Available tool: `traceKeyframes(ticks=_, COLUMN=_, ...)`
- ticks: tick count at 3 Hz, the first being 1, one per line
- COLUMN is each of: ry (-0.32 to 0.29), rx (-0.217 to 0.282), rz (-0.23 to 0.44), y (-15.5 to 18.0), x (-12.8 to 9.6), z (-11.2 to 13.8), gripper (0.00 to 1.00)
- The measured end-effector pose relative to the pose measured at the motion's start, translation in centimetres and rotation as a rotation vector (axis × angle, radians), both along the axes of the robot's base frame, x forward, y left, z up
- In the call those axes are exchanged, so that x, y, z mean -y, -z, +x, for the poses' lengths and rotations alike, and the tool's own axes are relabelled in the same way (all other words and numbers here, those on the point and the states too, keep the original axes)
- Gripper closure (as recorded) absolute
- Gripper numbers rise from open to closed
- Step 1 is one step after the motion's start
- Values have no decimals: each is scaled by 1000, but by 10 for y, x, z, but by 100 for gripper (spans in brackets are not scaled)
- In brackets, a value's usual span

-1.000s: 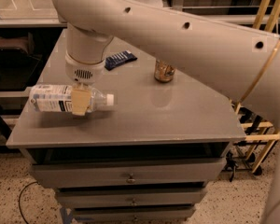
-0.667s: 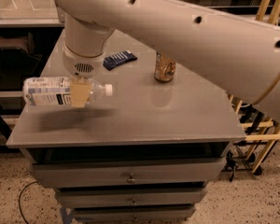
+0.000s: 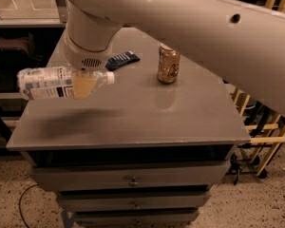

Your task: Place blue plastic bottle upright

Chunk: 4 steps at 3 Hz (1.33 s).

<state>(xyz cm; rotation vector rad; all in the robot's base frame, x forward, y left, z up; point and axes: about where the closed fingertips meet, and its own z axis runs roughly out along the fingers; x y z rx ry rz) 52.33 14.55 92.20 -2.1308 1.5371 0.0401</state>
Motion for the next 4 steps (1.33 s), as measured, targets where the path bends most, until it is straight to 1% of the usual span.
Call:
traceKeyframes(ticks=1, ry=2, rx=-3, rz=-1, y=0, x=0, z=0, gripper=100)
traceKeyframes(ticks=2, ry=-60, rx=52, rz=-26, y=-4, x=3, z=12, gripper=100)
traceKeyframes(ticks=3, ry=-175, rx=151, rz=-65, y=-20, x=10, z=39, gripper=100)
traceKeyframes(ticks=4, ry=-293, rx=232, rz=-61, y=-33, x=14, z=65, gripper=100)
